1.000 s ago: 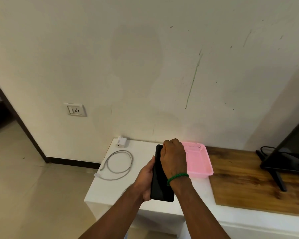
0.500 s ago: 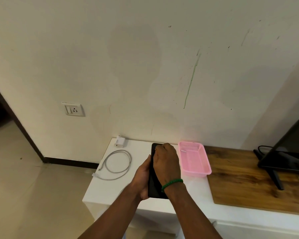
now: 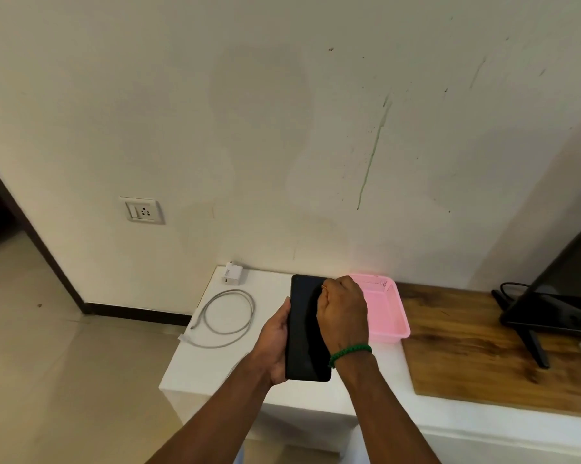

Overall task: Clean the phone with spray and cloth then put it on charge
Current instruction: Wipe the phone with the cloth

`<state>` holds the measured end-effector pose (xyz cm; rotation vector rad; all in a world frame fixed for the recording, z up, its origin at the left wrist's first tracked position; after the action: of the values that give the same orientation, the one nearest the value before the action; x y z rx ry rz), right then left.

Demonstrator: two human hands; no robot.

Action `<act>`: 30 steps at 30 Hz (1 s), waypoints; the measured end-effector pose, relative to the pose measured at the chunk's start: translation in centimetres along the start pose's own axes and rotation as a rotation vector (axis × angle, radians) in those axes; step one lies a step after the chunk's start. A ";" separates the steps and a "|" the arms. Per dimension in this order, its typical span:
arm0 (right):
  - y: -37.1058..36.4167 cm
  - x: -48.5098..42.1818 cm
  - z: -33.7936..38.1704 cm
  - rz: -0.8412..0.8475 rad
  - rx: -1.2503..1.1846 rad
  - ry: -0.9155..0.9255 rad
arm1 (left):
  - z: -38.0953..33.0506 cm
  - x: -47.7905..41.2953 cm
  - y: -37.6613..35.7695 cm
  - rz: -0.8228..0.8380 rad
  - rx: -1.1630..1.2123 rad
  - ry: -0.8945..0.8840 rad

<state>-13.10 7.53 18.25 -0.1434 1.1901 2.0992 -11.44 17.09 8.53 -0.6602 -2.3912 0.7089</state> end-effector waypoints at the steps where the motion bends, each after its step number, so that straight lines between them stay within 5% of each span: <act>1: -0.2 0.1 0.4 0.015 0.012 0.016 | -0.2 0.0 -0.1 0.007 0.006 -0.002; 16: -2.9 2.8 3.1 0.213 0.077 0.065 | 0.5 0.0 0.1 0.031 0.136 0.029; 30: 0.1 0.9 0.4 0.004 0.056 0.023 | 0.4 -0.9 0.8 0.017 0.077 0.011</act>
<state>-13.72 8.29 18.17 -0.1401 1.2622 2.0705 -10.80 16.97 7.44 -0.6516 -2.3387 0.7981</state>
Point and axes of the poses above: each hand's wrist, its own x-axis away from the middle knuckle, its own y-axis out of the back of the hand, z = x × y, the point moved 6 cm from there along -x, towards the middle knuckle, and after that the axes turned 6 degrees about -y, right-handed, at the moved point
